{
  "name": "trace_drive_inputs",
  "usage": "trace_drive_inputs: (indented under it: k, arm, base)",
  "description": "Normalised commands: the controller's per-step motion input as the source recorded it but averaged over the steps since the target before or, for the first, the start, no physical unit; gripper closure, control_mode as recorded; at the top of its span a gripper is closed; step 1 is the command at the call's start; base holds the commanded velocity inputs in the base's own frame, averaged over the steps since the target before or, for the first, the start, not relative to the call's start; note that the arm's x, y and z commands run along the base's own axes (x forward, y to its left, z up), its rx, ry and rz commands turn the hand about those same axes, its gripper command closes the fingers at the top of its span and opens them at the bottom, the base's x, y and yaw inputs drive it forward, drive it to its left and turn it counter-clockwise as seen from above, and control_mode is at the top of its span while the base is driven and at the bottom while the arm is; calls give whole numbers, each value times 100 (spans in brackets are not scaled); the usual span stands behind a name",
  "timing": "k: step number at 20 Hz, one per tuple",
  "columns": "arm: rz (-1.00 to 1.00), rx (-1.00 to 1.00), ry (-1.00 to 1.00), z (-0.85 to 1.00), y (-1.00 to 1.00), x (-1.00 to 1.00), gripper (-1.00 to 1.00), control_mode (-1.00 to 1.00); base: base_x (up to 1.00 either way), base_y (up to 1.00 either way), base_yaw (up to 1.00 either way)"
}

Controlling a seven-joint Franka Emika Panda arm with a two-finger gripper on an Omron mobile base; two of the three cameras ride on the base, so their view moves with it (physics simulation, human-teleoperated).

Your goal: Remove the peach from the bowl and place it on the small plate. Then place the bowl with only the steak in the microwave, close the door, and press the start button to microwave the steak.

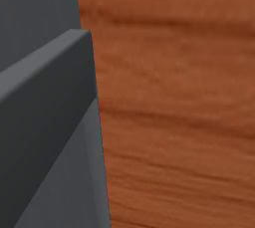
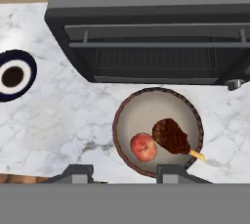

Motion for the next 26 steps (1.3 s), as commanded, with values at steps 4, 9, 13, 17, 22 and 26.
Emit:
trace_drive_inputs:
  k: [4,9,13,17,22,26]
  arm:
    - [0,0,0,-3,0,0,-100,-100]
    - [-1,-25,4,-94,9,-26,-100,-100]
    - [-20,-1,2,-99,0,-68,-100,-100]
    - [-38,8,0,-79,-8,-51,-100,-100]
    - [-35,9,8,-55,-24,-11,-100,-100]
    - [-8,1,14,-21,-8,7,-100,-100]
  base:
    - [0,0,0]
    - [0,0,0]
    - [0,0,0]
    - [0,0,0]
    - [0,0,0]
    - [0,0,0]
